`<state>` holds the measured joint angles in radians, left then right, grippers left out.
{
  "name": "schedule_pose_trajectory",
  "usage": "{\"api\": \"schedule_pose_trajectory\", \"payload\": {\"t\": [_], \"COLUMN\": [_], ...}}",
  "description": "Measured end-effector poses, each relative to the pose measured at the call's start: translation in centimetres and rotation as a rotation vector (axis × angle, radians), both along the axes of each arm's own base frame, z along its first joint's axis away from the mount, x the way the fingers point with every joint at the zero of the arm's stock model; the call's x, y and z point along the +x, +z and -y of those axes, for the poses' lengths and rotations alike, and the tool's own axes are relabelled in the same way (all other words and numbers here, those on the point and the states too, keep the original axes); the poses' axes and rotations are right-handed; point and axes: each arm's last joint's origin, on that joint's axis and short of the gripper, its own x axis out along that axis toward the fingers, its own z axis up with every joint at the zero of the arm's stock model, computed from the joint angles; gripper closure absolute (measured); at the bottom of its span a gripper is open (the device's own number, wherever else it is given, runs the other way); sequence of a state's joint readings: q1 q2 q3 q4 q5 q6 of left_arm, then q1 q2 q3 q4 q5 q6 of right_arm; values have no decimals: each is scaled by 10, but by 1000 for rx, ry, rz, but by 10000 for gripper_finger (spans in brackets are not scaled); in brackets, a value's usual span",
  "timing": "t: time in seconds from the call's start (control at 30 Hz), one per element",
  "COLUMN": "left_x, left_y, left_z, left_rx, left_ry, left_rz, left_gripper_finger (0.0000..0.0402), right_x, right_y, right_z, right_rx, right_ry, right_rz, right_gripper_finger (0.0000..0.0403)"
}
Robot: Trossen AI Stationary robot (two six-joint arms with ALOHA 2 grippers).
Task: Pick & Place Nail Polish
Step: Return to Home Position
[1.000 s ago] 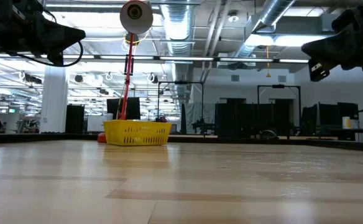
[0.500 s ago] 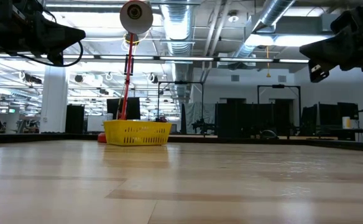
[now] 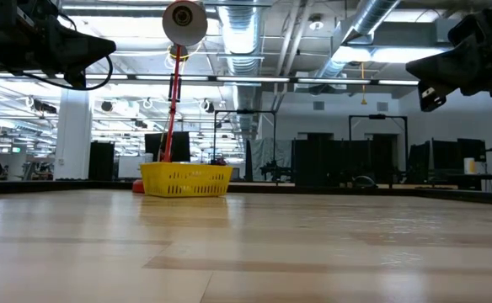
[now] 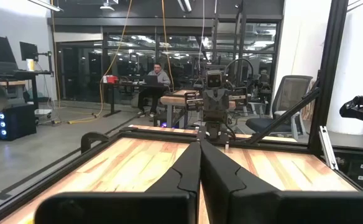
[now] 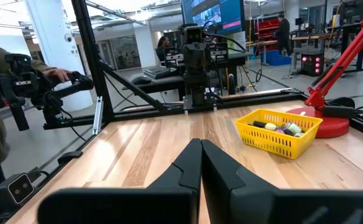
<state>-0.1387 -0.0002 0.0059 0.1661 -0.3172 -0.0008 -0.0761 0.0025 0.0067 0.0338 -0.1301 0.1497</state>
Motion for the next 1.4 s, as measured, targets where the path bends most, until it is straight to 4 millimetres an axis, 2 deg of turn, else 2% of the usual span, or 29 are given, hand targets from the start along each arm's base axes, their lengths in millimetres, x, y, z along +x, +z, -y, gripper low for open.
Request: {"api": "schedule_pose_trajectory", "payload": {"t": [0.3,0.4,0.57,0.8,1.17,1.4], "left_x": [0,0,1,1,1,1], "left_y": [0,0,0,0,-1,-3], "left_z": [0,2,3,5,4,5], "left_rx": [1,25,186,247,250,351], "left_ry": [-5,-56,-149,-306,-301,-310], "left_rz": [0,-2,-12,3,-4,-24], "left_gripper_finger": [401,401,401,401,401,401], "right_x": [0,0,0,0,0,0], "right_y": [0,0,0,0,0,0], "right_z": [0,0,0,0,0,0], "right_rx": [0,0,0,0,0,0], "right_ry": [0,0,0,0,0,-1], "right_rz": [0,0,0,0,0,-1], "right_gripper_finger": [403,403,403,403,403,403]}}
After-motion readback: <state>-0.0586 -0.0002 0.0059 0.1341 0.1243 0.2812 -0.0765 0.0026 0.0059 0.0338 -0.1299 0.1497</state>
